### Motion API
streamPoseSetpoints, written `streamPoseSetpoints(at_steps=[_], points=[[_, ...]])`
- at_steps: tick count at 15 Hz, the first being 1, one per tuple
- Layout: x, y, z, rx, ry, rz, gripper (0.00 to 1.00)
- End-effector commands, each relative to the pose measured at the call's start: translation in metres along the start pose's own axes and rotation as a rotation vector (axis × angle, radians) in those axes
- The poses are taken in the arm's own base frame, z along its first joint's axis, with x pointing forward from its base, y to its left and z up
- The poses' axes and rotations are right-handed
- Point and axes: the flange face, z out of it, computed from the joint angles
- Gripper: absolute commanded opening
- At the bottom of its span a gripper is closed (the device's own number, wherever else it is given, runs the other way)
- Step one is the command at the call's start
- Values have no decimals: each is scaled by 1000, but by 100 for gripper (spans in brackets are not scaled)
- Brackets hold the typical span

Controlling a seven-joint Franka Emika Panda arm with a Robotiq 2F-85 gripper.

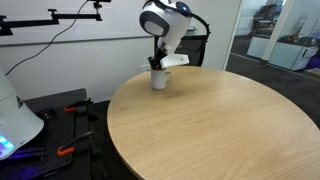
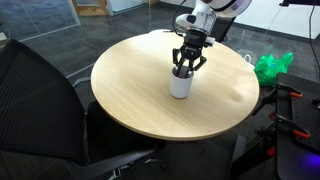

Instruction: Put the marker in the mug and then remove it and put it on the table

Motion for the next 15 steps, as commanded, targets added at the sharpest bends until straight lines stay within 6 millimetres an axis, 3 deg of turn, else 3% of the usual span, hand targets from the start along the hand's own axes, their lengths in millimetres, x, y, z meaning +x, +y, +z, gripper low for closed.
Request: streamPoseSetpoints(at_steps=[1, 2, 8, 15], points=[[0, 3, 0, 3, -3, -5, 6], [0, 3, 1, 4, -3, -4, 0], [0, 3, -3, -10, -8, -1, 4], [6, 1, -26, -88, -24, 6, 4]])
